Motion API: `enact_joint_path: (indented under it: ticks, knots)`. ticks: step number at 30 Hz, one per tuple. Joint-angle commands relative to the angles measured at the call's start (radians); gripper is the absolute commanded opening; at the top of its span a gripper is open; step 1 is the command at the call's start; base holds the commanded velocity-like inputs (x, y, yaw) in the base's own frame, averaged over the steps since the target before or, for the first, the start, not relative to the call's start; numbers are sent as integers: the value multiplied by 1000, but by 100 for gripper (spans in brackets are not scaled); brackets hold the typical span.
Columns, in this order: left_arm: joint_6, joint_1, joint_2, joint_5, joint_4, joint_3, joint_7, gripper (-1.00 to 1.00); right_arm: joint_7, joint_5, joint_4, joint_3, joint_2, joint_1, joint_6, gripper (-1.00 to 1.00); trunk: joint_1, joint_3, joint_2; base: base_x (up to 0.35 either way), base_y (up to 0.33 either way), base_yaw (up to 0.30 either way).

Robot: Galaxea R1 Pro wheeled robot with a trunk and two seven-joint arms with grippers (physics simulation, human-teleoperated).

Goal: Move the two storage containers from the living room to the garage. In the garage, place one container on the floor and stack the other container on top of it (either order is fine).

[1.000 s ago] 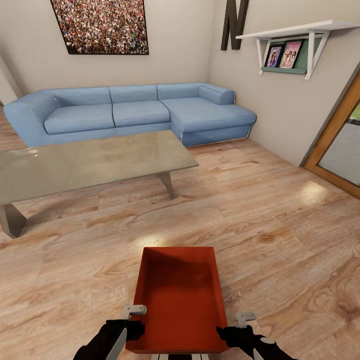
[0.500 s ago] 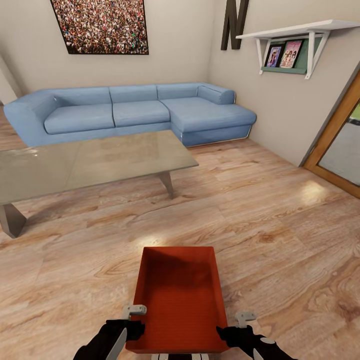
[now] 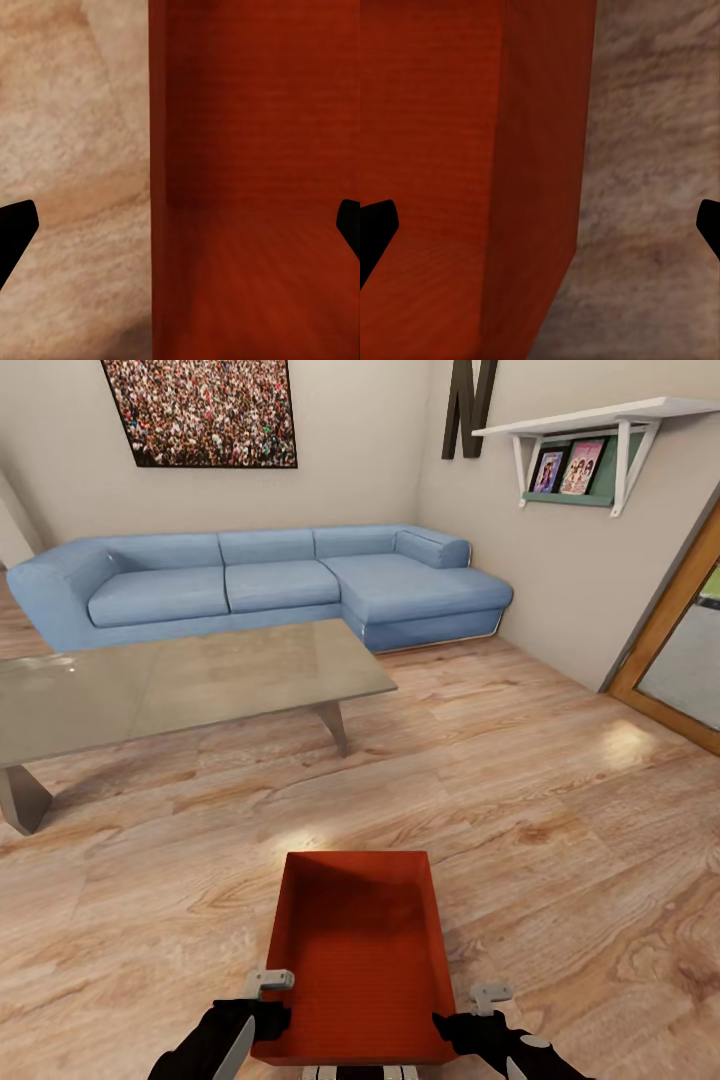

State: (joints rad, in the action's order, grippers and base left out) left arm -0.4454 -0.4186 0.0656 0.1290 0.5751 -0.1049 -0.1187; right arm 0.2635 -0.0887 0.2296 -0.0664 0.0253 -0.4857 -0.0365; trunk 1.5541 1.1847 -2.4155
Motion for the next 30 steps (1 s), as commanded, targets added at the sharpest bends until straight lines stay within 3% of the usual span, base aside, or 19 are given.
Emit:
enact_joint_path:
  ticks: [1,28,29,30]
  knots:
    - [-4,0,-1,11,2,-5,-9,100,2,-9,-1,-7,1,-1,-3,100,4,4,-8,0,0,0]
    - [-2,0,3,12,5,-4,-10,100,0,-8,-1,-6,1,-1,-5,100,4,4,-8,0,0,0]
    - [-2,0,3,12,5,-4,-10,-100,0,-8,-1,-6,1,-1,-5,100,4,4,-8,0,0,0]
    - [-2,0,3,11,5,-4,-11,-100,0,-9,-1,-6,1,-1,-5,100,4,4,-8,0,0,0]
